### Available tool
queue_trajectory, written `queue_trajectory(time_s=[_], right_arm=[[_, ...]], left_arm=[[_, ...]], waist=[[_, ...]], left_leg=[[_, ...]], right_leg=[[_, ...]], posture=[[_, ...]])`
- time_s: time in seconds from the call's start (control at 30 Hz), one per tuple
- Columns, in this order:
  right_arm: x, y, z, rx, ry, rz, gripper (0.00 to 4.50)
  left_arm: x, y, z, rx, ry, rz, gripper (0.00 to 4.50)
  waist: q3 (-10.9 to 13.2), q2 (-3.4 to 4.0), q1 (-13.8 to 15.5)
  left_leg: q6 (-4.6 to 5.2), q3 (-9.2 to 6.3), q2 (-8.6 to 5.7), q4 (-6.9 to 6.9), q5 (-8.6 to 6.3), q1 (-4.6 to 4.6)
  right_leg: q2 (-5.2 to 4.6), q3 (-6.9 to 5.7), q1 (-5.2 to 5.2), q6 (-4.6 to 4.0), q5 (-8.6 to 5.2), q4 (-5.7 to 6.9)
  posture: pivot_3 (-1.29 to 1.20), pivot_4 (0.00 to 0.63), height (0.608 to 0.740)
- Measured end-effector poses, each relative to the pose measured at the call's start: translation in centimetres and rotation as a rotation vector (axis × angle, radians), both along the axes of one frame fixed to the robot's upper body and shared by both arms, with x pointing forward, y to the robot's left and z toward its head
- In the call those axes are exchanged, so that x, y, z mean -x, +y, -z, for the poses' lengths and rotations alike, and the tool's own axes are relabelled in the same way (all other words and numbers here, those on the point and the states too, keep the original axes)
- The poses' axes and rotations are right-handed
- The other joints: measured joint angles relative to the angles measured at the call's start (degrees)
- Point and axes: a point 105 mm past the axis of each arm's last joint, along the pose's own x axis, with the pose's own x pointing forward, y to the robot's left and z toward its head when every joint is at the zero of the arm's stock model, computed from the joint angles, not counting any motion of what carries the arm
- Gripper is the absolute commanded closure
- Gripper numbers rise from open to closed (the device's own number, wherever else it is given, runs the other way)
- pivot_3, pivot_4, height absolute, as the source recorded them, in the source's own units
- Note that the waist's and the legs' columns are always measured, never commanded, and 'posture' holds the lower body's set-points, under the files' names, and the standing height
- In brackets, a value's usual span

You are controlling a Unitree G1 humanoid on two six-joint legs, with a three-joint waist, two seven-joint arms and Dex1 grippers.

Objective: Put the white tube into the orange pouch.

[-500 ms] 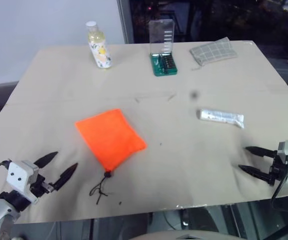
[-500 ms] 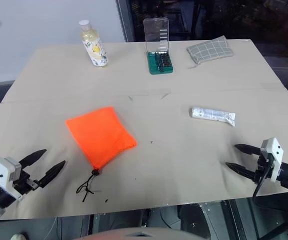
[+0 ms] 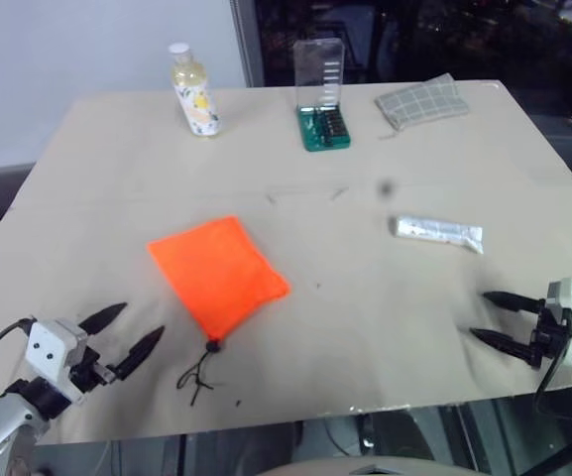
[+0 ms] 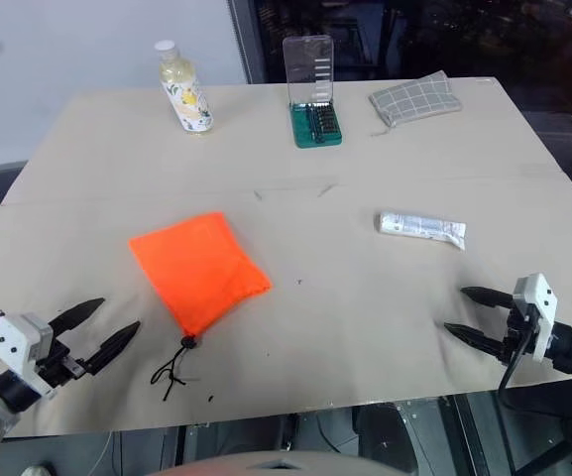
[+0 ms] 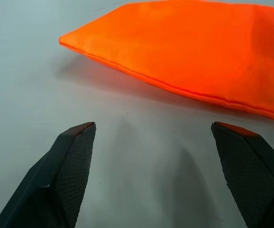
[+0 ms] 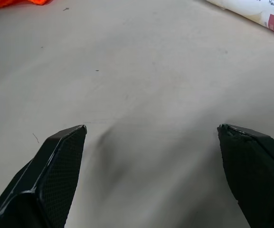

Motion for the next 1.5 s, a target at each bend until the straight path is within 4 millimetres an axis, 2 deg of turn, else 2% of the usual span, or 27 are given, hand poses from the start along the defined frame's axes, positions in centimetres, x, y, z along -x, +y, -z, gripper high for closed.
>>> queue_trajectory(time_s=[0.27,0.57,0.7,0.83,0.97,1.13,1.27,1.5], right_arm=[[0.0,0.3,0.1,-0.003,0.007,-0.01,0.02],[0.3,0.4,0.5,-0.01,0.019,-0.004,0.02],[0.3,0.6,0.5,-0.013,0.016,-0.01,0.02],[0.3,1.3,0.4,-0.03,0.005,-0.018,0.02],[0.7,2.3,0.4,-0.049,-0.001,-0.029,0.02],[1.1,5.0,-0.7,-0.103,-0.025,-0.073,0.02],[1.3,7.2,-1.9,-0.138,-0.059,-0.118,0.02],[2.3,10.2,-3.2,-0.198,-0.067,-0.16,0.02]], left_arm=[[-0.1,-0.4,-0.2,0.011,-0.01,0.016,0.47],[0.3,-0.8,-0.1,0.007,-0.001,0.037,0.47],[0.0,-2.8,-0.6,0.006,-0.019,0.105,0.47],[-0.6,-6.5,-2.3,0.058,-0.07,0.193,0.47],[-0.9,-9.6,-3.2,0.075,-0.09,0.256,0.47],[-1.0,-11.6,-0.8,-0.067,-0.037,0.242,0.47],[-1.1,-12.0,0.0,-0.13,-0.057,0.202,0.47],[-2.9,-10.5,0.0,-0.26,-0.187,0.041,0.47]], waist=[[0.0,0.0,-0.1],[0.0,-0.02,-0.2],[0.0,-0.01,-0.1],[0.0,-0.02,-0.1],[0.0,0.03,-0.1],[0.0,0.08,-0.3],[0.0,0.06,-0.2],[-0.1,0.06,0.4]], left_leg=[[0.01,0.01,-0.05,0.6,0.0,-0.03],[0.01,0.02,-0.05,0.8,0.0,0.0],[0.02,0.02,-0.07,0.8,0.0,-0.01],[0.01,0.0,-0.06,0.8,0.0,0.0],[0.01,-0.01,-0.06,0.79,0.0,0.0],[0.01,0.03,-0.08,0.78,0.0,0.0],[0.02,0.0,-0.08,0.79,0.0,0.0],[0.02,-0.06,-0.12,0.8,0.0,-0.04]], right_leg=[[-0.01,0.03,-0.02,0.01,-0.01,0.58],[0.03,0.05,0.05,0.01,0.0,0.69],[0.0,0.07,0.05,0.01,0.0,0.68],[-0.02,0.07,0.06,0.01,0.0,0.69],[0.01,0.07,0.05,0.01,0.0,0.7],[0.05,0.11,0.05,0.02,0.0,0.7],[0.04,0.08,0.06,0.02,0.0,0.7],[0.02,0.01,0.05,0.02,0.0,0.68]], posture=[[0.0,0.15,0.74],[0.0,0.15,0.74],[0.0,0.15,0.74],[0.0,0.15,0.74],[0.0,0.15,0.74],[0.0,0.15,0.74],[0.0,0.15,0.74],[0.0,0.15,0.74]])
